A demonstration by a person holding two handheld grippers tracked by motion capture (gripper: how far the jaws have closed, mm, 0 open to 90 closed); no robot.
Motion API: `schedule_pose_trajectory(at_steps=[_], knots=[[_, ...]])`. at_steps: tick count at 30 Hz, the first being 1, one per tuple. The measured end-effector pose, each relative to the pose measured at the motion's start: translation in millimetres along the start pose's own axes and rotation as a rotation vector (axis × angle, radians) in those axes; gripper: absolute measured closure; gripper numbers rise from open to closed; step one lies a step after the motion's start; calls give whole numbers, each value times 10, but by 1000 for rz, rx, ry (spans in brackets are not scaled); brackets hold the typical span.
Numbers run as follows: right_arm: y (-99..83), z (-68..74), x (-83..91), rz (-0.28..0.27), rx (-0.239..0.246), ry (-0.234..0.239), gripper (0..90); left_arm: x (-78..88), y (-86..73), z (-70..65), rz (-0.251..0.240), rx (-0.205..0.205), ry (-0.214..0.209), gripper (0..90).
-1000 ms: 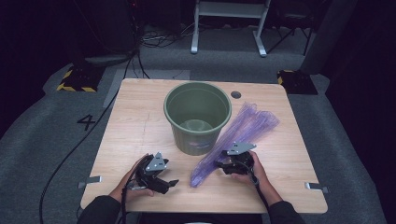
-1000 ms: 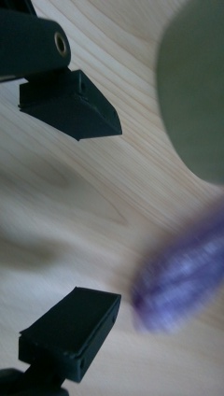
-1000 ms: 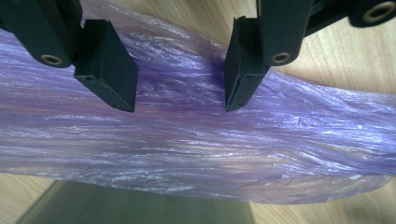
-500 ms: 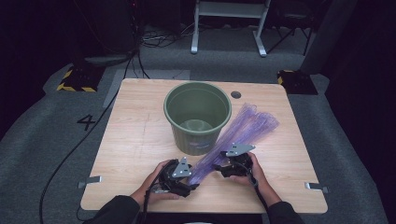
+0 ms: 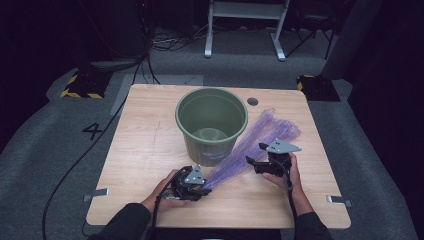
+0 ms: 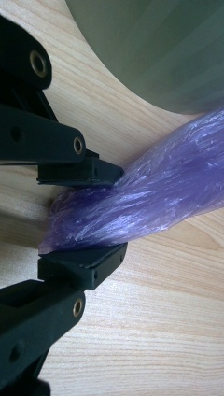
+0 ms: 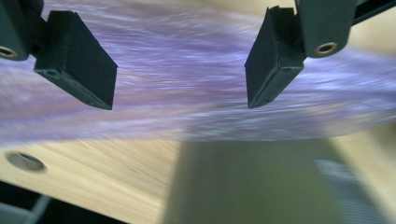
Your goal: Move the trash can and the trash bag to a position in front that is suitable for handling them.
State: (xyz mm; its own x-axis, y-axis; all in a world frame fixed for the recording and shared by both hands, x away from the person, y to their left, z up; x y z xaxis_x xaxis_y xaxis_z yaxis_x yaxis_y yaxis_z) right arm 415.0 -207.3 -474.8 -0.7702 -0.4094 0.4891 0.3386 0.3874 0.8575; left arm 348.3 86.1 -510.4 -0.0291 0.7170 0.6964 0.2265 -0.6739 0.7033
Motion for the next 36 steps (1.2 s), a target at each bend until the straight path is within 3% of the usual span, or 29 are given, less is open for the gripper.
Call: schedule_pose_trajectory(at_steps=[6,10,11,15,18,22,24,27,29,31,34,36], knots=[[-90,-56,-300,103,12,-111,265,45,-22,40,17,-7,-12,616],[-209,-71,-427,191,32,-133,334,79,-48,103,7,12,0,613],[-218,-78,-423,184,18,-124,371,87,-52,116,11,17,6,599],[-249,-107,-382,185,1,-85,456,100,-63,153,6,36,25,523],[-288,-142,-323,191,-13,-69,471,108,-77,180,-6,55,47,478],[-363,-213,-197,226,-72,-70,450,114,-81,203,-8,74,76,445],[-399,-214,-126,235,-67,-89,408,119,-79,207,-3,78,86,407],[-448,-190,-40,235,-77,-103,390,161,-86,211,-35,92,55,274],[-467,-182,2,234,-68,-122,355,212,-96,197,-53,92,59,193],[-480,-189,45,223,-68,-132,347,287,-103,166,-68,87,73,183],[-471,-216,135,185,-81,-140,329,412,-138,138,-65,84,140,187],[-441,-237,213,142,-82,-144,311,512,-203,145,-83,102,145,187]])
Point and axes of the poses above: each handheld gripper's, and its own axes: x roughly backward along the jaws, y roughly out of its top, z roughly to its left, the point moved 2 cm from there along -x, roughly forward along the jaws, and after that the axes turned 12 degrees about -y, right-handed, at the moved point
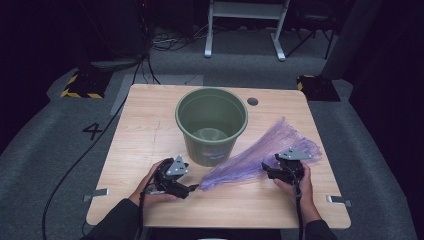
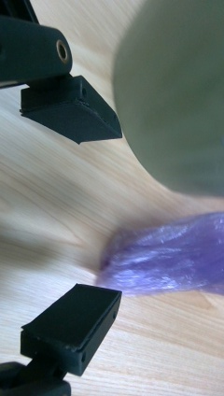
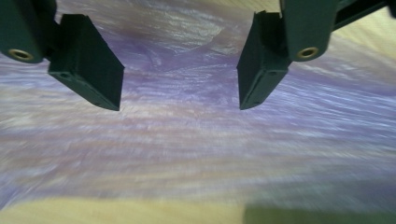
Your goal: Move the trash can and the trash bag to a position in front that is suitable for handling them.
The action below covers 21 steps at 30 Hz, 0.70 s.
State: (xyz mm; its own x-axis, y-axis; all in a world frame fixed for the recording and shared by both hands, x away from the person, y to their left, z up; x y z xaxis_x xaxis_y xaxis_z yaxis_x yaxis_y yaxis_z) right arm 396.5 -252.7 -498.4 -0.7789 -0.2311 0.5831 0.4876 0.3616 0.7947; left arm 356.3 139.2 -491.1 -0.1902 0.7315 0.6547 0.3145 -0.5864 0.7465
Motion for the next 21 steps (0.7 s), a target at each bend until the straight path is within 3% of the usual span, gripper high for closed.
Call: schedule_pose_trajectory(at_steps=[6,12,14,18,21], knots=[[92,-14,137,-101,-1,26,250,290,-203,110,-22,48,50,164],[240,109,108,-146,79,102,157,440,-443,195,4,95,80,159],[261,132,37,-114,87,133,157,459,-504,209,16,111,96,158],[209,137,-156,-49,121,130,160,497,-590,230,25,136,102,159],[136,113,-274,-2,112,131,162,498,-620,239,23,142,102,159]])
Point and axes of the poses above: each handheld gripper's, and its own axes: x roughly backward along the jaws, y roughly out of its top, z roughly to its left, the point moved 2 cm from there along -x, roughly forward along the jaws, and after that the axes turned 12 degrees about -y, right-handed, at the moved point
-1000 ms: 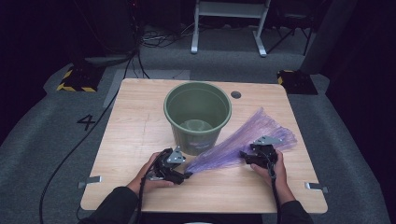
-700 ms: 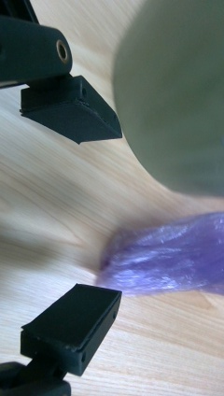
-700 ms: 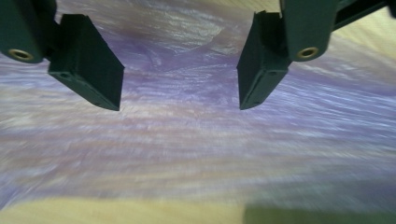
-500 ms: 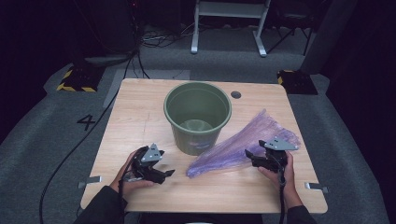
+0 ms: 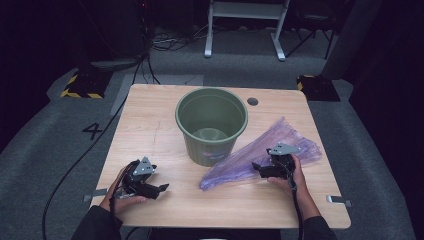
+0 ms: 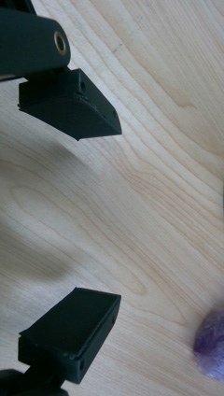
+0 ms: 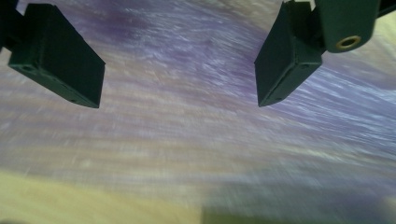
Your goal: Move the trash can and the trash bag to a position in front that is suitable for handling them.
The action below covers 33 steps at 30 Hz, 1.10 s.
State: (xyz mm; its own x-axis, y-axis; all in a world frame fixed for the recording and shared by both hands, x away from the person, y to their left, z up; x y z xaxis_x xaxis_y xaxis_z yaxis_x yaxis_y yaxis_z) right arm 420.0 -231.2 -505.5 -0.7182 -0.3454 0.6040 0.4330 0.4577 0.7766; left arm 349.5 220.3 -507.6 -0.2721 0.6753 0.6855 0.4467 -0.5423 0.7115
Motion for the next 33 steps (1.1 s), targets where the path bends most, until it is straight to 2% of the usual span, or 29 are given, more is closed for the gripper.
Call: schedule_pose_trajectory(at_steps=[2,6,8,12,15,18,20,25,29,33], knots=[[-37,-16,-48,19,-7,-1,172,-14,-9,8,1,11,-5,160],[-62,-48,-72,20,-37,-3,249,-68,-18,13,24,10,-12,159],[-69,-60,-88,48,-45,-18,270,-90,-20,11,37,3,-8,159],[-69,-68,-95,54,-62,-26,321,-99,-21,17,24,4,-8,155],[-70,-77,-89,51,-67,-13,409,-127,-25,28,-1,3,-1,145],[-74,-84,-75,48,-63,-4,489,-160,7,44,1,6,9,127],[-85,-97,-57,46,-67,-10,573,-183,29,55,4,9,11,114],[-124,-142,-15,44,-88,-25,714,-195,45,65,7,4,8,113],[-142,-132,9,37,-70,-33,827,-195,45,65,7,4,7,112],[-146,-144,48,18,-70,-45,880,-196,46,65,7,5,7,112]])
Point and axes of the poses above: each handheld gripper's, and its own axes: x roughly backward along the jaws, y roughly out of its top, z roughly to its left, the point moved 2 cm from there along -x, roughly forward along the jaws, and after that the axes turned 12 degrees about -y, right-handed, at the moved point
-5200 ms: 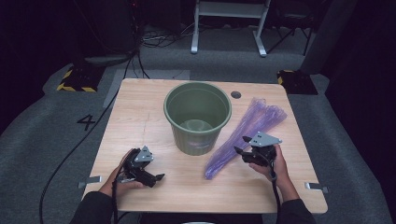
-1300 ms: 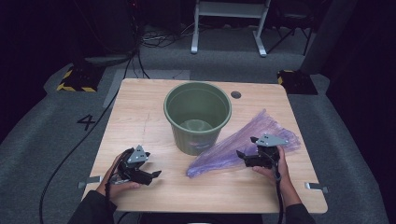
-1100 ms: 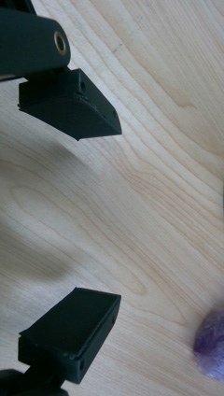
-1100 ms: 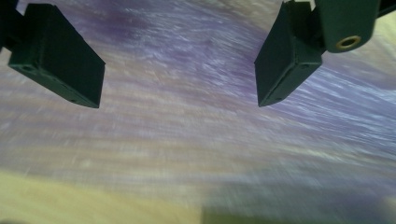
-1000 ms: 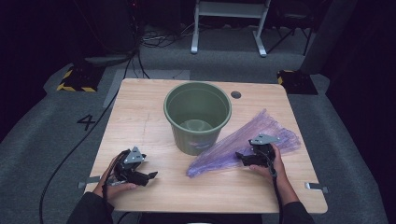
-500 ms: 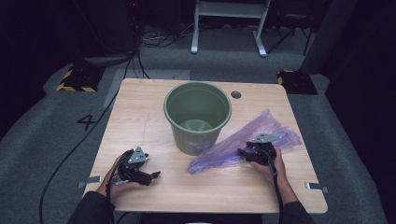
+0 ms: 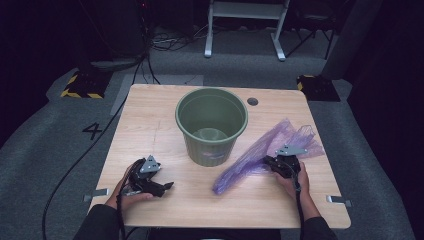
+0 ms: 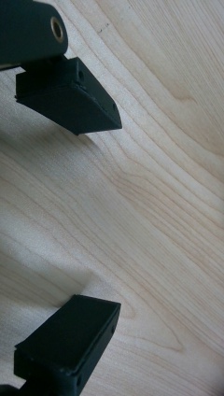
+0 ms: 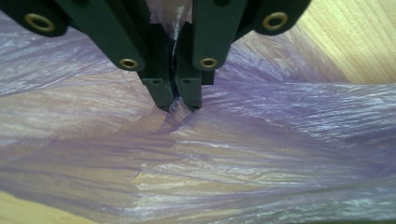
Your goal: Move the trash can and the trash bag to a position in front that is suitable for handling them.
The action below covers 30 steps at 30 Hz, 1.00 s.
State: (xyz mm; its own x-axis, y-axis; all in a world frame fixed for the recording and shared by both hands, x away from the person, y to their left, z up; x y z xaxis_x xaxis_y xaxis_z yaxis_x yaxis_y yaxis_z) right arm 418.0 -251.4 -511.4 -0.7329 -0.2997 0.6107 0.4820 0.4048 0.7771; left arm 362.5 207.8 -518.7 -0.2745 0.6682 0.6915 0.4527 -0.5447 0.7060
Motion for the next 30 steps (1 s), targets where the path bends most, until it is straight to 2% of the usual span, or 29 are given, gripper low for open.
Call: schedule_pose_trajectory(at_steps=[11,17,30], knots=[[38,-116,197,-90,-41,-36,898,-7,7,7,-2,-2,-3,112],[50,-210,297,-130,-84,-21,899,-9,11,14,0,-6,-7,112],[162,-380,596,-236,-122,-53,900,-14,19,29,1,-14,-12,113]])
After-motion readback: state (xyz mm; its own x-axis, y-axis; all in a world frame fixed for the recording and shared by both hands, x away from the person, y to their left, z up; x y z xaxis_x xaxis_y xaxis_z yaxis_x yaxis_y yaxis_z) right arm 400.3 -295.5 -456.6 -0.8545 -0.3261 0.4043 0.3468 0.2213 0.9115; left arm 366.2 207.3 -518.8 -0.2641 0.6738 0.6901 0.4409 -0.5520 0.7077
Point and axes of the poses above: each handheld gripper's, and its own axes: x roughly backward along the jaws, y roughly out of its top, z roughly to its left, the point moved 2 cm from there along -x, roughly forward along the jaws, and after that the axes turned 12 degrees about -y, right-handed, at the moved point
